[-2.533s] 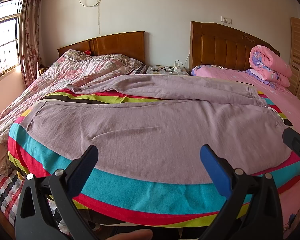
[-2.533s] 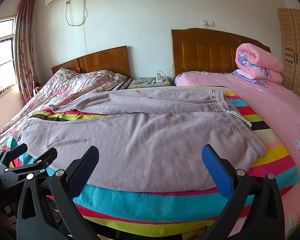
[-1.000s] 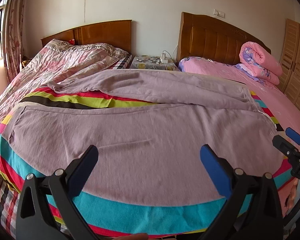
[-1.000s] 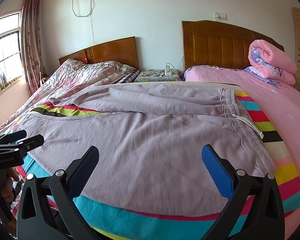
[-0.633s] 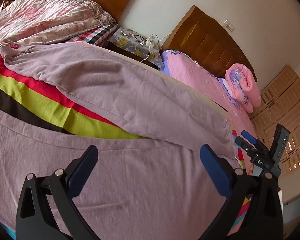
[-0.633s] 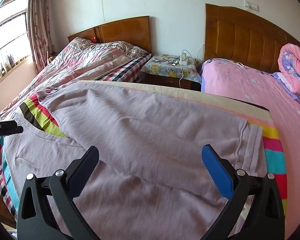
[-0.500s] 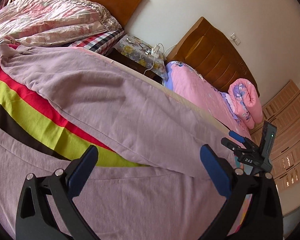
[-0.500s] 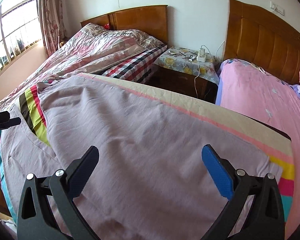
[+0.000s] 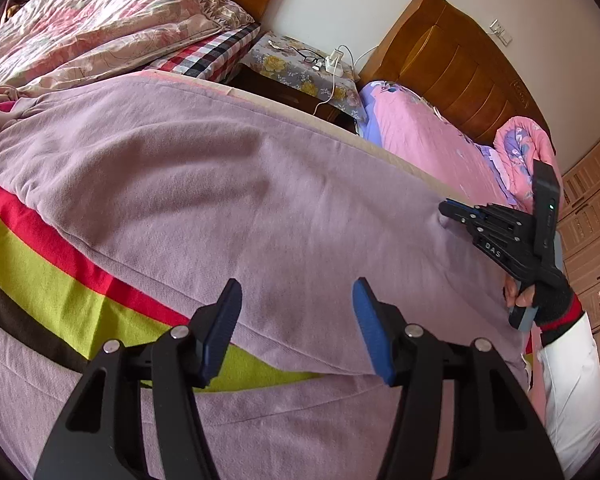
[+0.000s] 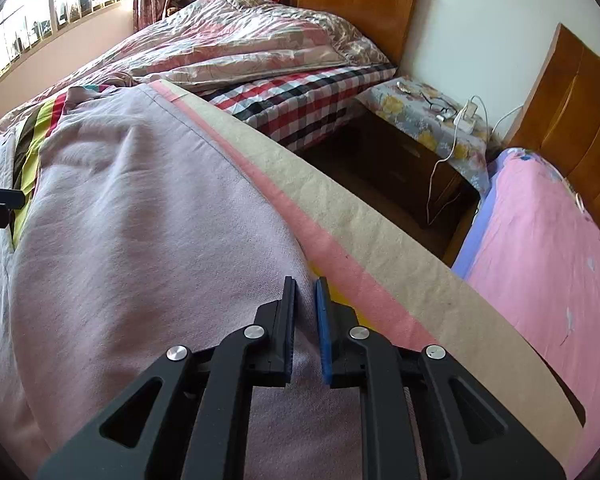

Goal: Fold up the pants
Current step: 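Move the right tool to the ribbed cuffs and close its fingers on them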

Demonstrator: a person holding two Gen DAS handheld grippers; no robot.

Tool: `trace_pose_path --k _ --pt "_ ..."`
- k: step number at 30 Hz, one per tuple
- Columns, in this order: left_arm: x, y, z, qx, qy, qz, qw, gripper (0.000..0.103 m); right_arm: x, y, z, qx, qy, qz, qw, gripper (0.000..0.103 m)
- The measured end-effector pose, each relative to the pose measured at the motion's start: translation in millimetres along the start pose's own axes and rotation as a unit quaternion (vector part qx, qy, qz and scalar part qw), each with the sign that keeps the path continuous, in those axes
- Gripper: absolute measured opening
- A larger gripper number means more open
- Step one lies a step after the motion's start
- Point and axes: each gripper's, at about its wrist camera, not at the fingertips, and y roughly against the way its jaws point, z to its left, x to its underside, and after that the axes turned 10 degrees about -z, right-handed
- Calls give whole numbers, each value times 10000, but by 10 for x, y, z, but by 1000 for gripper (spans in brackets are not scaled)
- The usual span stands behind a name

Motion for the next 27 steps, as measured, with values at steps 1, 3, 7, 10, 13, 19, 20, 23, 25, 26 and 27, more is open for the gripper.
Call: trace_pose_path --k 1,3,7,10,13,19,20,23,25,26,27 --pt "-14 13 2 -87 21 -61 9999 57 -7 208 139 77 143 -219 9996 7" --pt "-19 139 25 -80 163 -224 9996 59 30 677 484 164 437 -578 9972 7" --pt "143 616 86 -64 231 -637 9977 67 370 1640 1401 -56 687 -1138 9911 3" --pt "422 889 165 -131 131 -689 9975 78 726 1958 1841 -545 112 -991 9935 3" --pt "660 894 246 -223 138 -437 9987 81 884 1919 1775 -341 -377 -810 9954 37" --pt "970 732 14 -68 -259 -41 9996 87 440 1217 889 42 -408 -564 9976 83" --pt "996 718 -36 4 -342 -16 9994 87 364 1021 699 14 -402 -417 9983 83" --pt "1013 695 -178 103 -578 -16 9983 95 132 401 144 241 -575 -2 9981 77" --pt "997 693 -215 54 -745 -27 9972 96 10 75 -151 262 -741 105 9968 72" --pt "969 692 -215 26 -805 -48 9967 96 -28 -64 -250 192 -782 197 9966 72" --pt "946 691 -202 -16 -838 -75 9965 97 -54 -211 -310 103 -782 342 9963 72"
